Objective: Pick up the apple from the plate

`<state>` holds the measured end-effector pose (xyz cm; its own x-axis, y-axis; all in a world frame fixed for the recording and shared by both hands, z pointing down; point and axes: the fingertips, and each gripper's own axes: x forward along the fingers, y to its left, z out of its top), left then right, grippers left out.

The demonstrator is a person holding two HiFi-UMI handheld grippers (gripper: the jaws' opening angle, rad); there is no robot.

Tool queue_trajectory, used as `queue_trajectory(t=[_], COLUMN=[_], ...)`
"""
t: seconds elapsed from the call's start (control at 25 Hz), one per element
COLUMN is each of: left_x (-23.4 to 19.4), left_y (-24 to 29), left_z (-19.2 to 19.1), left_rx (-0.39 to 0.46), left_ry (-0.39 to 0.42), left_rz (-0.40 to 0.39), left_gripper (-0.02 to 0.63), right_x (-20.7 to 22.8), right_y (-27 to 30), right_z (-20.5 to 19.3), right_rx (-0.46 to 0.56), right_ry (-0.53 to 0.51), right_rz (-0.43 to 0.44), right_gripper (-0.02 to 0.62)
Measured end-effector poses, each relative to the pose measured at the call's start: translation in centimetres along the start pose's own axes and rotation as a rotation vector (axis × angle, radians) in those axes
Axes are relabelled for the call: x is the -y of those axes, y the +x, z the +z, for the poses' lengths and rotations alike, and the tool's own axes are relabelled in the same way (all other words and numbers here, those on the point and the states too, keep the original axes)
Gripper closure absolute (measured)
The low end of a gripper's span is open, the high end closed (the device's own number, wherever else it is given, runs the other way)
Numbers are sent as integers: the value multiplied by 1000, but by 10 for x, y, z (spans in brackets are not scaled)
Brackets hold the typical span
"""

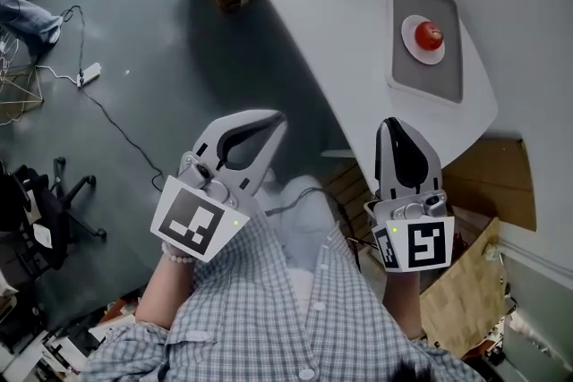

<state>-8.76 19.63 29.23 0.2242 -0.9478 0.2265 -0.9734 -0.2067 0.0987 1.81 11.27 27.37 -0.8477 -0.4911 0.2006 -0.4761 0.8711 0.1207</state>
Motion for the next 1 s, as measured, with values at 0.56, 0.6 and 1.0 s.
queue_trajectory(t=[0.56, 0.6, 1.0], left_x=[-14, -11, 22], left_y=[108, 120, 217], left_z=[30, 33, 47], left_rx=[-6, -9, -18], left_ry=[-8, -2, 1], left_rz=[-134, -147, -284], left_gripper=[595, 595, 595], right_x=[81, 92, 155], right_y=[29, 28, 14], right_z=[-8, -11, -41], right_rx=[-43, -48, -79], right_ry=[19, 34, 114], right_rz=[-109, -121, -202], right_gripper=[563, 563, 563])
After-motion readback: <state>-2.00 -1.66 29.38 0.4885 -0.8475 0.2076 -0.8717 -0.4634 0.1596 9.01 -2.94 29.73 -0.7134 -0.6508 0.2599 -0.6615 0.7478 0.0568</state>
